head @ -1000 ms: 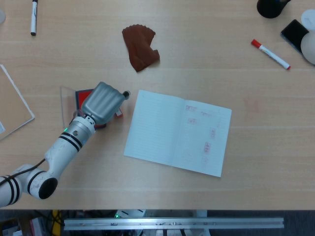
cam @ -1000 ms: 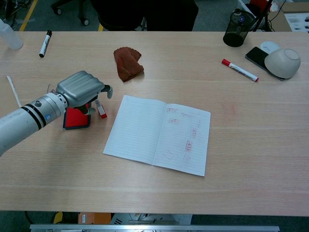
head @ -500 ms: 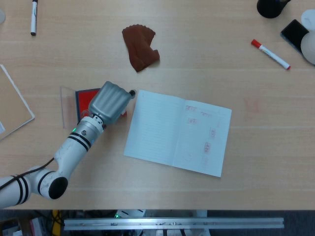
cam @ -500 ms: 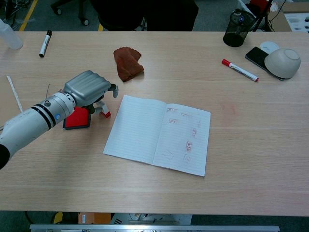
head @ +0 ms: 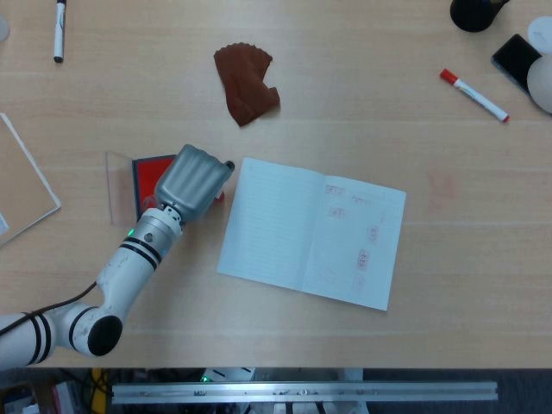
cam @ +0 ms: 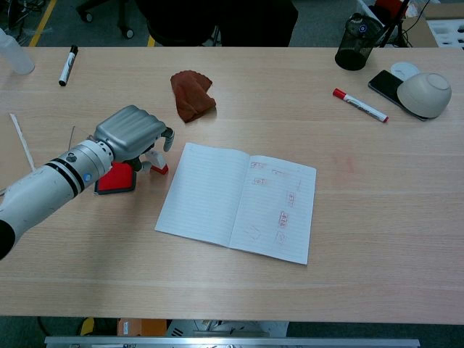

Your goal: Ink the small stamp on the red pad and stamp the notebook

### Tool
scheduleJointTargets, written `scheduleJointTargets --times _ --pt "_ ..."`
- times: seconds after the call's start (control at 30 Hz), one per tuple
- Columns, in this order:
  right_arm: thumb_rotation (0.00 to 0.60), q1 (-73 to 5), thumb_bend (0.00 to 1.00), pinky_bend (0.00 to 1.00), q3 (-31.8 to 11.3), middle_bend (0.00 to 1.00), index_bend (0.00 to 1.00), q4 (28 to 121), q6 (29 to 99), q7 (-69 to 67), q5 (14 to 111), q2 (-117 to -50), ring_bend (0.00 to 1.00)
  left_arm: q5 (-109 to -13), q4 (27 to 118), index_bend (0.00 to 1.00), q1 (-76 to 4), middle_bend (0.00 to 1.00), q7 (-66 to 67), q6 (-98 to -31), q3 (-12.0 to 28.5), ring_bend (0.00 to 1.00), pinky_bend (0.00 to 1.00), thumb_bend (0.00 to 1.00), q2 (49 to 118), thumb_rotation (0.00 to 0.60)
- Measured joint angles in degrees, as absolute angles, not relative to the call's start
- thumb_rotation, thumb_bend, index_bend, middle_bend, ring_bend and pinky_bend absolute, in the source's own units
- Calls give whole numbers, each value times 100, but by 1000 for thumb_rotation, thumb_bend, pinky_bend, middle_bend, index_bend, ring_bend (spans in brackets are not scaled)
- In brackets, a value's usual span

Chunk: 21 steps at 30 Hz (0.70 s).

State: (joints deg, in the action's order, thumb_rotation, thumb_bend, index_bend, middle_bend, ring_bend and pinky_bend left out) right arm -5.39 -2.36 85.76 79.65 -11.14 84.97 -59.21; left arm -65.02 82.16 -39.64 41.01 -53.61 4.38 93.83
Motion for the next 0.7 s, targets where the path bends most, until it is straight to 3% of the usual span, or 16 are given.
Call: scheduleJointTargets --times 0.7 --pt "600 -501 304 222 -215 275 149 8482 7942 -1206 8469 -5923 179 -6099 8120 473 -4046 929 4766 -5718 319 974 1000 234 9663 600"
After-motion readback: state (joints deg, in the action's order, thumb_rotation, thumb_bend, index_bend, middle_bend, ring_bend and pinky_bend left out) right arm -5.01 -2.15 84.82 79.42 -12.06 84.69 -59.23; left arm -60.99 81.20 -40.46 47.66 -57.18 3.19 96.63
